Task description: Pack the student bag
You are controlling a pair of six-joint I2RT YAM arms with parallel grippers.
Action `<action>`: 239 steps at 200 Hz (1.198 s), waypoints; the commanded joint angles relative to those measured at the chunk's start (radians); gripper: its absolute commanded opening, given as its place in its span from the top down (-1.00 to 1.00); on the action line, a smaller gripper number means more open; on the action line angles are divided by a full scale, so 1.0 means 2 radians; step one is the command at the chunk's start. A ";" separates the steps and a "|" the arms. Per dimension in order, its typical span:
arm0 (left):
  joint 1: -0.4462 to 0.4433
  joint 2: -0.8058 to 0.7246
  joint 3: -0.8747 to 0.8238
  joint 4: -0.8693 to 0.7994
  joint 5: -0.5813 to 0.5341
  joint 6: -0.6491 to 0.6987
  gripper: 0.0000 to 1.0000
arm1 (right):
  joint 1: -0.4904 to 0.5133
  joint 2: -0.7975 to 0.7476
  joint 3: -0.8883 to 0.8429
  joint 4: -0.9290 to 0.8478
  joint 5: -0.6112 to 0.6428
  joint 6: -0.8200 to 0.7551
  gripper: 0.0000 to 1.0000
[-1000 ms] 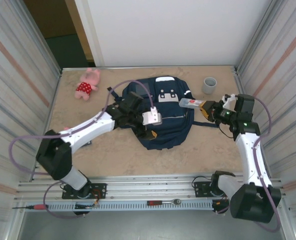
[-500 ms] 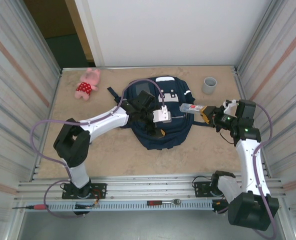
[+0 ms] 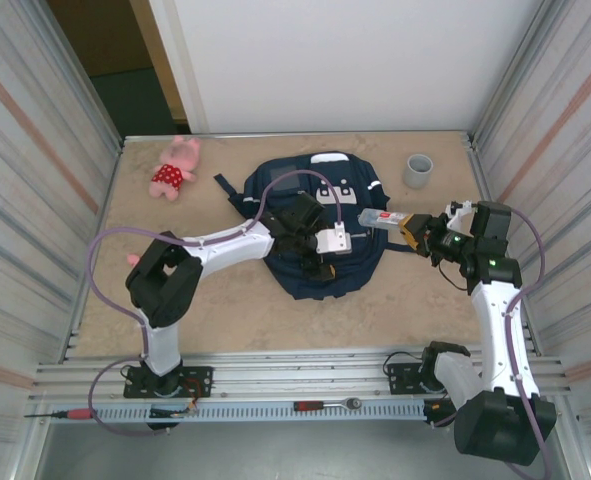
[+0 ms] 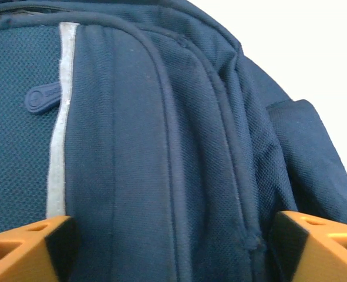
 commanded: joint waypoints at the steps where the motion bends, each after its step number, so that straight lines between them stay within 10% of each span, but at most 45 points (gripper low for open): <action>1: 0.003 -0.014 -0.002 0.036 -0.029 -0.014 -0.68 | -0.003 -0.011 -0.004 -0.010 -0.006 -0.015 0.91; 114: 0.004 -0.013 -0.010 0.029 -0.054 0.009 -0.82 | -0.002 -0.011 -0.005 -0.012 -0.003 -0.018 0.91; 156: 0.002 -0.045 -0.020 0.030 -0.021 0.013 -0.15 | -0.002 -0.017 -0.005 -0.012 0.004 -0.014 0.91; 182: 0.007 -0.056 0.007 0.012 -0.018 -0.021 1.00 | -0.002 -0.027 0.003 -0.012 0.011 -0.010 0.91; 239: 0.053 -0.090 0.051 0.040 -0.007 -0.110 1.00 | 0.013 -0.078 0.009 -0.019 0.083 0.027 0.91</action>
